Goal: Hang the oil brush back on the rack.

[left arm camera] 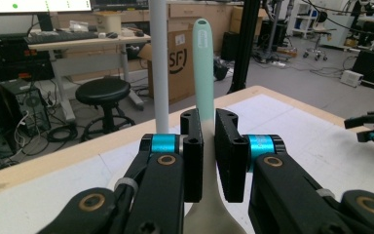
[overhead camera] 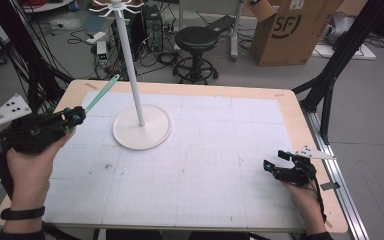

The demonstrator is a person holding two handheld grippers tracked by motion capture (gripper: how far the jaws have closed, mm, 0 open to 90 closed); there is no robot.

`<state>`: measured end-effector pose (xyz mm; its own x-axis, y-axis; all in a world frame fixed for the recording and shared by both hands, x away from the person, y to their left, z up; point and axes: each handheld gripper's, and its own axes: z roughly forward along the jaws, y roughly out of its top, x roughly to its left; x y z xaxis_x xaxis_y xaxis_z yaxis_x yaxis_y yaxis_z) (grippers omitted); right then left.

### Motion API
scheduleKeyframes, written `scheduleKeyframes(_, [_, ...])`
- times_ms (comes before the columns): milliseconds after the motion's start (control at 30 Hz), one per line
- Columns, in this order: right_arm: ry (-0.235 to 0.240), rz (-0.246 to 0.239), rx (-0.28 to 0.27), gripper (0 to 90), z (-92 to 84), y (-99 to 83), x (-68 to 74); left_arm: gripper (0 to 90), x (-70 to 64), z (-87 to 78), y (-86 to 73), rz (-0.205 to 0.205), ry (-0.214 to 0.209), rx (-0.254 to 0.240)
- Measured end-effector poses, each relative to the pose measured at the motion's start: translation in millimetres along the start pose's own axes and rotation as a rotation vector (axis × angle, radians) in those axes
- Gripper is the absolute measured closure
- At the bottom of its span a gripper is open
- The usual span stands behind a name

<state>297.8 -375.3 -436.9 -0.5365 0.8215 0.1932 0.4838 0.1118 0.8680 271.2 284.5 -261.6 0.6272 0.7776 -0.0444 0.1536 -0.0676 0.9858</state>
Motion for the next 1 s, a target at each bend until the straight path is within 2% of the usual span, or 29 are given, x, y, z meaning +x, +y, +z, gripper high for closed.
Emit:
scheduleKeyframes(200, [0.001, -0.003, -0.004, 16.7, 0.0, 0.1, -0.5, 82.2, 6.3, -5.1, 25.4, -0.009, 0.006, -0.027])
scheduleKeyframes(333, [0.001, -0.001, -0.004, 16.7, -0.3, 0.2, -0.5, 82.2, 7.9, -6.1, 36.3, 0.000, 0.009, -0.026])
scheduleKeyframes(400, [0.004, -0.003, -0.009, 16.7, -0.4, 0.2, -0.7, 82.3, 9.3, -7.6, 47.6, -0.004, 0.010, -0.037])
scheduleKeyframes(433, [0.004, -0.003, -0.009, 16.7, -0.4, 0.2, -0.7, 82.2, 9.3, -7.6, 47.6, -0.004, 0.010, -0.037])
scheduleKeyframes(633, [0.006, 0.006, -0.008, 16.6, -0.5, 0.3, -0.5, 82.2, 11.3, -9.6, 72.6, 0.016, 0.027, -0.049])
scheduleKeyframes(1000, [0.010, 0.003, -0.009, 16.7, -1.0, 0.5, -1.2, 82.2, 16.4, -10.1, 91.4, 0.000, 0.026, -0.078])
